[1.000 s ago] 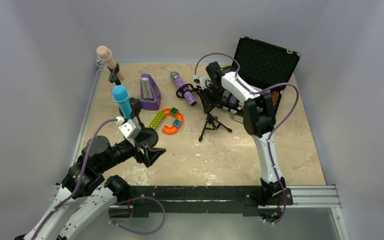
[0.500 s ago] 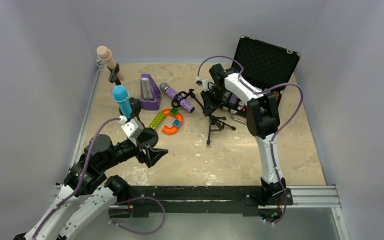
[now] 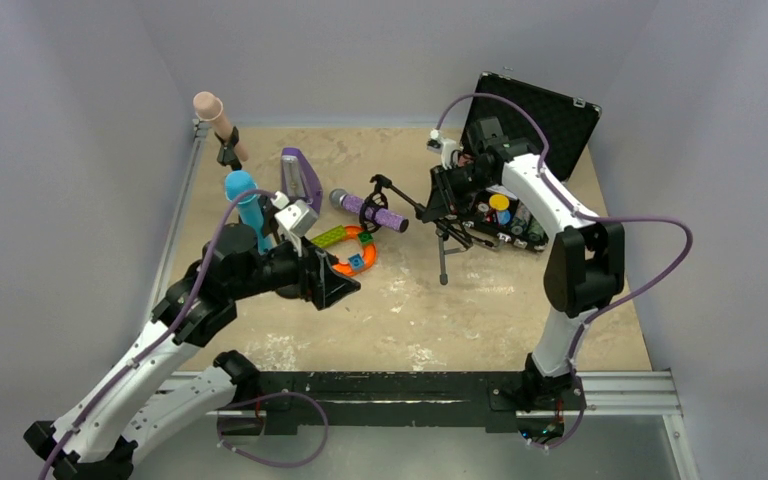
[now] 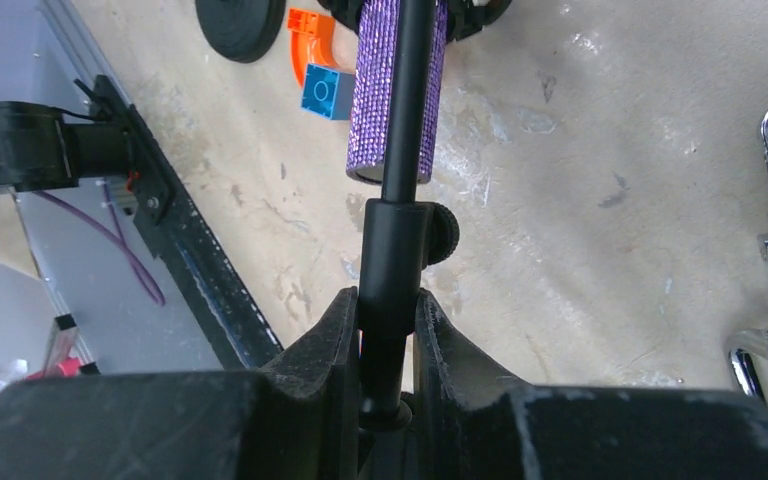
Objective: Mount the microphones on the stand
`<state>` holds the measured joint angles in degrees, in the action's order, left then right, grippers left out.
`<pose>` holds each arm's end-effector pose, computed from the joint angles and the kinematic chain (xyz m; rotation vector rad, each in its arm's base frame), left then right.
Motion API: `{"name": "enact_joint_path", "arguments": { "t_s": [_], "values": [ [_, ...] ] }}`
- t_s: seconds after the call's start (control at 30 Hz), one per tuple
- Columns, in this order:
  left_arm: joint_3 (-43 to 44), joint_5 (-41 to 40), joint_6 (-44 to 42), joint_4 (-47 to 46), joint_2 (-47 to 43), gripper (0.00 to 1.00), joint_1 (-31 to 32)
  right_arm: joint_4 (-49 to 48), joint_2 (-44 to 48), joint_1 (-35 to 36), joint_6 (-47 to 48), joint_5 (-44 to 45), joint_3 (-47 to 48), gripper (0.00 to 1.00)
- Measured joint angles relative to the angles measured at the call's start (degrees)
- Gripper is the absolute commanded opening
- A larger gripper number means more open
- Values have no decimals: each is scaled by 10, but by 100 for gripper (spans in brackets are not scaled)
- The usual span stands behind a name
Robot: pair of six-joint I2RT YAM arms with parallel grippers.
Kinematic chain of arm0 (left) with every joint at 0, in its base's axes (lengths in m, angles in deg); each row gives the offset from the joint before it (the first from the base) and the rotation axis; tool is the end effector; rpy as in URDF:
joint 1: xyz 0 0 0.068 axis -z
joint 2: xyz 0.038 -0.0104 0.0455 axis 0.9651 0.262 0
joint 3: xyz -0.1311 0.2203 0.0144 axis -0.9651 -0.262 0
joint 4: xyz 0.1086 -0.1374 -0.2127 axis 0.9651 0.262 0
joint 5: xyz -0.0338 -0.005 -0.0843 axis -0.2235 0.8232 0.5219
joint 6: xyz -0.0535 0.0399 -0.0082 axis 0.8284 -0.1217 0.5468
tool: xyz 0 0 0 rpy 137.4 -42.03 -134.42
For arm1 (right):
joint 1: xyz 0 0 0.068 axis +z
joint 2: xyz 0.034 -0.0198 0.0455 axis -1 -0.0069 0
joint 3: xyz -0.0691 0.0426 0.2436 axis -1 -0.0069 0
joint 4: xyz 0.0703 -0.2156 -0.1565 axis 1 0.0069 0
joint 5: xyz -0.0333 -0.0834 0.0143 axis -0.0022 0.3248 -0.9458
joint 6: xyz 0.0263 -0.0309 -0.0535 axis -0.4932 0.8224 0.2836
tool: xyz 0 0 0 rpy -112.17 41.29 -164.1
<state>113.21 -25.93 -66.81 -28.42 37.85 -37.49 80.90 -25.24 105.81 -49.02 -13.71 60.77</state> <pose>0.1437 -0.1372 0.3412 0.5790 1.9179 -1.0804 0.3748 0.1468 0.2483 -0.7416 2.4691 1.0522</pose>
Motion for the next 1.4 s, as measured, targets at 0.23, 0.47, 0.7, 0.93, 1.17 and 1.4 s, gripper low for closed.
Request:
{"name": "enact_joint_path", "arguments": {
  "t_s": [0.23,0.47,0.7,0.93,1.17,1.4],
  "values": [
    [37,-4,20,-2,83,86,3,-46,32,-34,-21,-67,-48,0],
    [82,-30,29,2,160,85,3,-118,122,-48,-46,-123,-93,0],
    [177,-41,105,-45,244,85,3,-214,232,-50,-82,-169,-154,0],
    [253,-70,197,-116,317,85,15,-296,274,-50,-126,-199,-201,0],
    [269,-137,251,-127,365,72,28,-343,307,-50,-151,-211,-237,0],
    [304,-175,276,-138,405,62,37,-396,329,-56,-170,-212,-274,0]
  ]
}}
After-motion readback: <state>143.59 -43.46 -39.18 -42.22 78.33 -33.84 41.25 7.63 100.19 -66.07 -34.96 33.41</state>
